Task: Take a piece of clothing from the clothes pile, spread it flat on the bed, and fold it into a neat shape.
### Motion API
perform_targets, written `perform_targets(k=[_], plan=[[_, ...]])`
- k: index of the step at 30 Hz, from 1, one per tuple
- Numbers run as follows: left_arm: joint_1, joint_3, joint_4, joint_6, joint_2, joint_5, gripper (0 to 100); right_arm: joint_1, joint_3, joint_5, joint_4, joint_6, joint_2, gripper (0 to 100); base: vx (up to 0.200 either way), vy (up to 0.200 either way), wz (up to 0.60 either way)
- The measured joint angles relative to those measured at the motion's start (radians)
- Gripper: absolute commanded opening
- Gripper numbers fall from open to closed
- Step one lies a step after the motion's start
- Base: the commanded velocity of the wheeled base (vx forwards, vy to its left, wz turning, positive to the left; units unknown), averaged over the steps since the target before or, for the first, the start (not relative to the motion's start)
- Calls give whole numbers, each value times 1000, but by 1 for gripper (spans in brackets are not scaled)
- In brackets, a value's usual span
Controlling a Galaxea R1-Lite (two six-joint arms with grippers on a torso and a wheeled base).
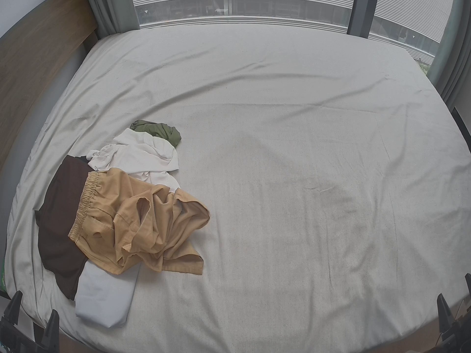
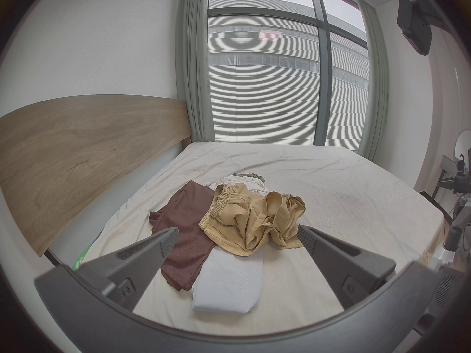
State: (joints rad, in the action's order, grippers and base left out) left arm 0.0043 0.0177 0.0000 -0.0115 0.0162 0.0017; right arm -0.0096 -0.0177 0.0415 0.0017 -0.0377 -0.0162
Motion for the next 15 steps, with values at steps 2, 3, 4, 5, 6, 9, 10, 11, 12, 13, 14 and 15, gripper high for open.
perform_targets(k=[2,3,4,5,6,9,10,11,12,13,14,15], plan=[[0,0,0,-7,0,1,100,0,0,0,0,0,0,100,0,0,0],[0,0,0,-9,0,1,100,0,0,0,0,0,0,100,0,0,0],[0,0,0,-10,0,2,100,0,0,0,0,0,0,100,0,0,0],[0,0,0,-10,0,1,100,0,0,0,0,0,0,100,0,0,0],[0,0,0,-11,0,2,100,0,0,-1,-1,0,0,100,0,0,0],[1,0,0,-12,0,1,100,0,0,-1,-5,0,0,100,0,0,0],[1,0,0,-12,0,2,100,0,0,-1,-6,0,0,100,0,0,0],[1,0,-1,-12,0,2,100,0,0,-1,-7,-1,0,100,0,0,0],[1,0,0,-12,0,2,100,0,0,0,-14,-3,0,100,0,0,0],[1,0,-1,-12,0,2,100,0,0,1,-25,-4,0,100,0,0,0],[1,0,-1,-12,0,2,100,-1,-7,1,-39,-6,0,100,0,0,0],[1,0,-1,-12,0,2,100,-3,-20,3,-56,-7,-3,100,0,0,0]])
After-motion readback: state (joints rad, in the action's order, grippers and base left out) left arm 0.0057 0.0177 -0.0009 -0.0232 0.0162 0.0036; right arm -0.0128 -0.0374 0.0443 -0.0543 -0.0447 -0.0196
